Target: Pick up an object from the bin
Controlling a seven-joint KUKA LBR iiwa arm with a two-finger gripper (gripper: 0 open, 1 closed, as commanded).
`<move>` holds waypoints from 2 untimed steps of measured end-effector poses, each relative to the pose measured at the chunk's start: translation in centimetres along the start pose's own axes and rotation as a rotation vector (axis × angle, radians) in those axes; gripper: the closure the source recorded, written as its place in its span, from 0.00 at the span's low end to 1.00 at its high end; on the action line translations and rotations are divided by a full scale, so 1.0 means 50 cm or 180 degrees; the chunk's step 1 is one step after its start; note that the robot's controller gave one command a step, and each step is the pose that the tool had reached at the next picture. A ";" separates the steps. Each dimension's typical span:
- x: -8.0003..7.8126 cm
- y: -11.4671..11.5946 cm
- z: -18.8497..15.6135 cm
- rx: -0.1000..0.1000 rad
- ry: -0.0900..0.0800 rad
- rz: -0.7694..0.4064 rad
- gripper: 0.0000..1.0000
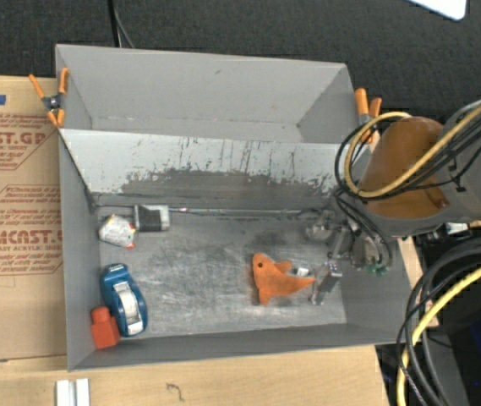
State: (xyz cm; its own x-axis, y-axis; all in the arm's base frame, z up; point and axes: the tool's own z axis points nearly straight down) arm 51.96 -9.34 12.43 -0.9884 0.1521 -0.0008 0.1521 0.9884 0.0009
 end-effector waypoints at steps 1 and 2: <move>0.054 0.071 0.084 0.0002 -0.0006 -0.0692 0.00; 0.044 0.078 0.107 -0.0006 -0.0006 -0.0113 1.00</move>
Offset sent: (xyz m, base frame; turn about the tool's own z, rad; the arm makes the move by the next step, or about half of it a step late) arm -0.0172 0.0400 -0.0543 -0.0337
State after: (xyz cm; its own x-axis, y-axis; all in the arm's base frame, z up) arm 50.37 -5.15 7.10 -0.9931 0.1170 -0.0028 0.1170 0.9931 0.0027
